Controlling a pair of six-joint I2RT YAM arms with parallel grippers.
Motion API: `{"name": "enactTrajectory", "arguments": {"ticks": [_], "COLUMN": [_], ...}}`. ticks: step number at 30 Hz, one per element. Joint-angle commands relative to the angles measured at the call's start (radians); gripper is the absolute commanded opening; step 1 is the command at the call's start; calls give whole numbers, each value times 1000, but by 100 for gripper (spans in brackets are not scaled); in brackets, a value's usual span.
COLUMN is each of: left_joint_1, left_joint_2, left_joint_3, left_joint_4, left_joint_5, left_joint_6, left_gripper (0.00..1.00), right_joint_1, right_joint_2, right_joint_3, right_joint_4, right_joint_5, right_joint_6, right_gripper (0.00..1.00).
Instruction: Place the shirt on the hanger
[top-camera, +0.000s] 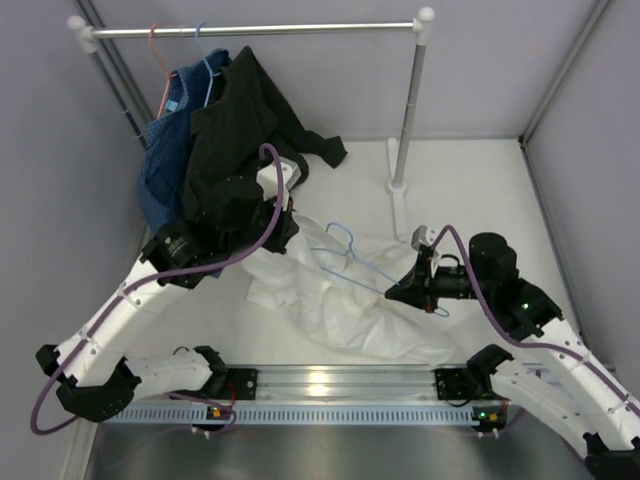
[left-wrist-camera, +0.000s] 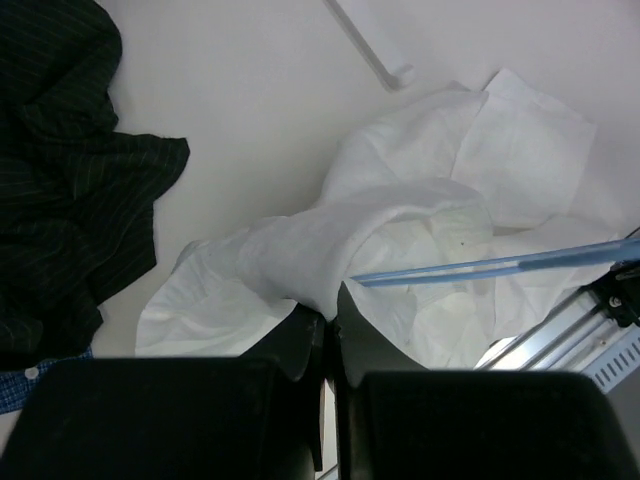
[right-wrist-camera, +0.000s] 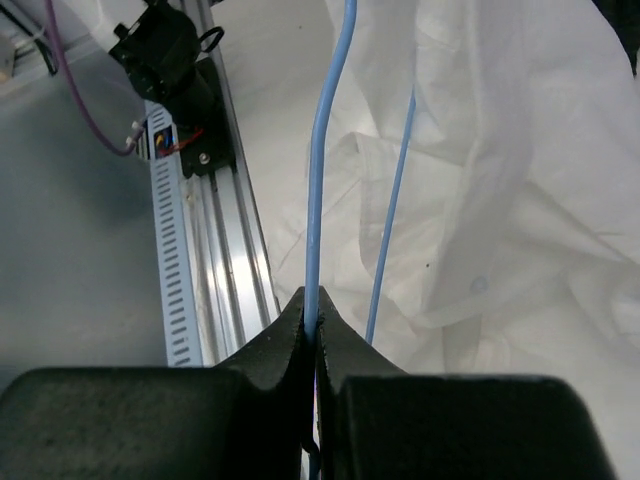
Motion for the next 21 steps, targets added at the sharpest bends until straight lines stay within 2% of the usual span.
{"name": "enactTrajectory", "arguments": {"ticks": [1,6,7,9,10,15,18,21], "left_joint_1": [-1,-1,-1,-1,-1,-2,-1,-2], "left_joint_2": [-39,-93,-100,-125,-134,-189,-202,-185], "left_joint_3": [46,18,9,2,-6,-15,-20,-18], "left_joint_4": [5,19,19,19,19,22,50,64], "left_joint_5": [24,247,323,383,418,414,385,468], "left_joint_6": [109,180,204,215,227,236,197,183], "left_gripper": [0,0,0,0,0,0,0,0], "right_joint_1": [5,3,3,3,3,3,0,0], "right_joint_2": [24,192,241,280,294,305,265,231], "right_joint_3": [105,262,276,305,311,307,241,166], "right_joint_4": [-36,-149,-160,-185,-185,-143,43,232], "right_joint_5": [-171,-326,-433,-499,-487,-367,-250,-259], "right_joint_6": [-247,-362,-411,-439,-439,-410,-246,-134], "right_gripper": [0,0,0,0,0,0,0,0]}}
